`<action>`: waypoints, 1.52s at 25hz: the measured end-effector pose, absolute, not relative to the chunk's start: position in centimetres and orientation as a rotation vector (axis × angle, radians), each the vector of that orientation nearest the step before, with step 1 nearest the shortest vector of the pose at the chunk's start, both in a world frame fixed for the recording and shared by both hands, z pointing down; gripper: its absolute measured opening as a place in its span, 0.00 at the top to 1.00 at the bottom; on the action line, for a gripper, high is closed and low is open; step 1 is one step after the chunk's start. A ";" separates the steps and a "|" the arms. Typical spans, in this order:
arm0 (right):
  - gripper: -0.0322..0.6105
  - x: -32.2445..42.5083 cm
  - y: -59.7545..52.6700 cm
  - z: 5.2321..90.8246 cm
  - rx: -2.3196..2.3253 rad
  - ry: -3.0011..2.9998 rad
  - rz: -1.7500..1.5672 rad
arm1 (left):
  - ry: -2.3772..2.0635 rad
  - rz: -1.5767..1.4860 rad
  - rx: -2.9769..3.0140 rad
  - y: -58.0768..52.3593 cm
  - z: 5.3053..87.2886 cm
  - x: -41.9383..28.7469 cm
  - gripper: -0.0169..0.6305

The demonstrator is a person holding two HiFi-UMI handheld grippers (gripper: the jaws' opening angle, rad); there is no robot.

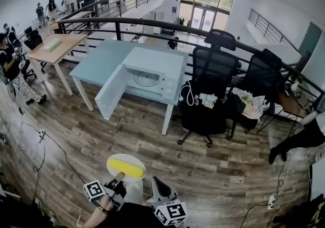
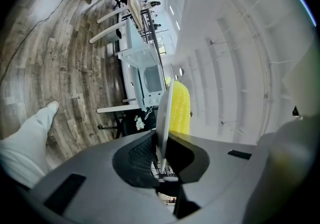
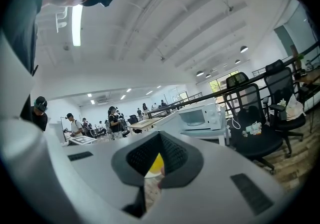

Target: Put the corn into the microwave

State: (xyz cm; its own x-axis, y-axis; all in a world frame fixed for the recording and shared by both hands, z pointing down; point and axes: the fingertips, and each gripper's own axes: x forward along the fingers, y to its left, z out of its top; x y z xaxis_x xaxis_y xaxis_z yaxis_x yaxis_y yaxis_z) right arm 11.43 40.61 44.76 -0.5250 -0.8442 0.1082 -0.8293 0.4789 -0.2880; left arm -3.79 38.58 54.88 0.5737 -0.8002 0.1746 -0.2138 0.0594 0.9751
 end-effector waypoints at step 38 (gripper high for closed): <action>0.94 11.8 21.7 49.1 -1.670 2.578 -0.676 | -0.849 -0.439 1.456 18.9 57.5 -3.3 0.93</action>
State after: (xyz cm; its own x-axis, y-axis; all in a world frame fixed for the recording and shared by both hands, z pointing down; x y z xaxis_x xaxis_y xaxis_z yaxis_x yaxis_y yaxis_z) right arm 11.82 21.68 49.09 -0.4360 -0.8697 0.2311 -0.8712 0.3436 -0.3507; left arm -3.32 18.86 57.51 0.6473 -0.7255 0.2338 -0.2287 0.1077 0.9675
